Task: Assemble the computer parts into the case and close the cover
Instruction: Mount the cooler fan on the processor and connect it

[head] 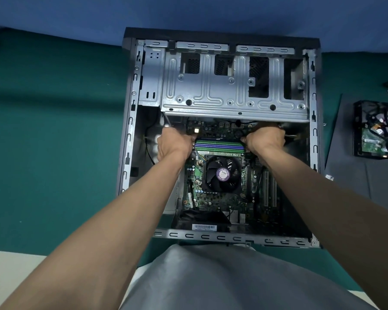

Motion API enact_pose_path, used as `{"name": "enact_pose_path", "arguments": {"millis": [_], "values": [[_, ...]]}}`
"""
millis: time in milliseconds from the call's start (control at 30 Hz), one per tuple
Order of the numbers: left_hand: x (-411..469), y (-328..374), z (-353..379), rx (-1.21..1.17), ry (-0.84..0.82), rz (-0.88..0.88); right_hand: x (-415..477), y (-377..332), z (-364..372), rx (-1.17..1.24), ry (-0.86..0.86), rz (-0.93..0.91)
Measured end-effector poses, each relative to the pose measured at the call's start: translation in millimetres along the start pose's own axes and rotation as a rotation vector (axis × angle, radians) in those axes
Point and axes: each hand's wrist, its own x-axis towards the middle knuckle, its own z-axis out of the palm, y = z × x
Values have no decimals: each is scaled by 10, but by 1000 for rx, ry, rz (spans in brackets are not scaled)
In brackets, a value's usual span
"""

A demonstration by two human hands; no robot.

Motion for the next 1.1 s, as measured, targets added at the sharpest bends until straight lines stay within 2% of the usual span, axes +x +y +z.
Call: {"name": "enact_pose_path", "arguments": {"millis": [133,267,400,600,800,967,1100], "values": [[-66,79,10,74,71,11,-42,5,51,28,92,8],[-142,105,45,113,121,51,-45,11,39,-10,72,-12],[-175,103,52,118,106,58,-125,-26,-1,-86,104,-92],[-138,42,36,94,63,95,-191,16,-55,-168,50,-215],[-106,45,48,65,63,60,-139,11,-41,-226,28,-202],[-163,121,44,188,114,101,-75,-60,-39,-337,-26,-166],[-159,92,-21,189,22,112,-133,-35,-78,-431,-21,-323]]}}
